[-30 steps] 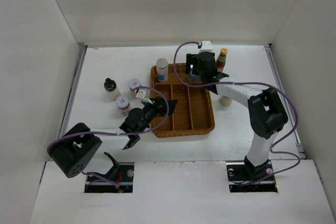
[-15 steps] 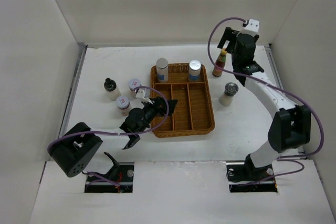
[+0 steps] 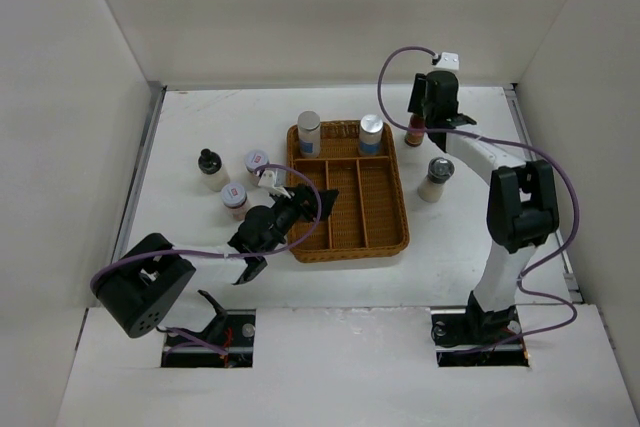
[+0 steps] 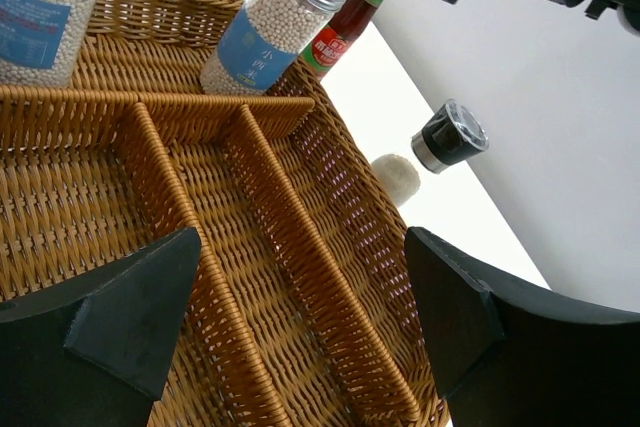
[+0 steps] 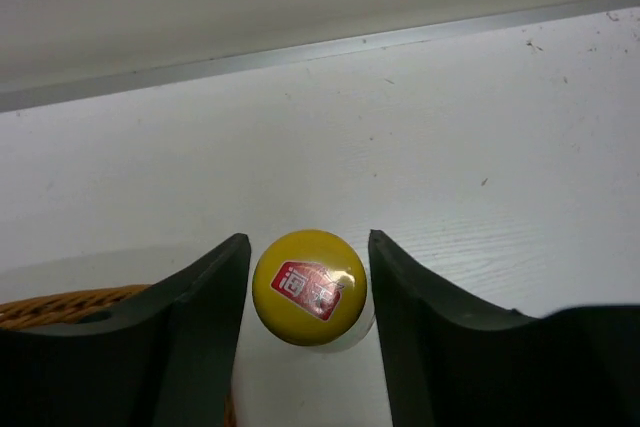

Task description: Organize the condiment bottles

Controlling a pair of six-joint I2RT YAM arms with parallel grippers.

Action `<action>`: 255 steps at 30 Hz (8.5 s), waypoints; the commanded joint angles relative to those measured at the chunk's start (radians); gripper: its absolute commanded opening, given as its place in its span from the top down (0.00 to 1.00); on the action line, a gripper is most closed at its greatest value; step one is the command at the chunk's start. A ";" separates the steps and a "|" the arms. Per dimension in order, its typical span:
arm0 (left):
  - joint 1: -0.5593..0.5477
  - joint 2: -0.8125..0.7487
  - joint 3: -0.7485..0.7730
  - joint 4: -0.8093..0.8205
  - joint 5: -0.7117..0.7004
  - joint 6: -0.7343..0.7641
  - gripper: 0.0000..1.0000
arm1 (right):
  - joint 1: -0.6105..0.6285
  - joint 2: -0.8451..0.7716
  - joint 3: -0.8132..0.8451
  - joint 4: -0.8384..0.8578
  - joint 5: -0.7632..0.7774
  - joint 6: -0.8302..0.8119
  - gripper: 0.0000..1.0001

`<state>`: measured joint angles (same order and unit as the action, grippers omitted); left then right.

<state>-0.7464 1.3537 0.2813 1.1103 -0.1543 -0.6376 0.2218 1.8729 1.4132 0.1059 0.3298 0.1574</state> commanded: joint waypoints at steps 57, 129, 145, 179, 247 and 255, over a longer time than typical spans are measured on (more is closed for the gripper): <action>0.175 -0.272 -0.108 0.037 -0.060 -0.007 0.19 | 0.538 -0.336 -0.315 0.402 0.074 -0.018 0.66; 0.338 -0.189 0.363 -1.216 -0.499 0.101 0.11 | 0.686 -0.913 -0.971 0.419 0.137 0.255 0.18; 0.149 -0.439 0.458 -1.239 -0.563 0.161 0.67 | 0.658 -0.920 -0.984 0.420 0.138 0.271 0.17; -0.009 0.170 0.631 -0.754 -0.537 0.236 0.20 | 0.598 -0.966 -1.025 0.436 0.130 0.300 0.12; 0.066 -0.295 0.573 -1.162 -0.468 0.242 0.66 | 0.578 -0.908 -1.013 0.437 0.097 0.314 0.15; -0.168 -0.182 0.592 -1.190 -0.504 0.199 0.66 | 0.569 -0.948 -1.022 0.425 0.107 0.314 0.15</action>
<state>-0.8696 1.1328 0.8467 -0.1036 -0.6144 -0.4141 0.8032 0.9577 0.3893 0.4854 0.4263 0.4656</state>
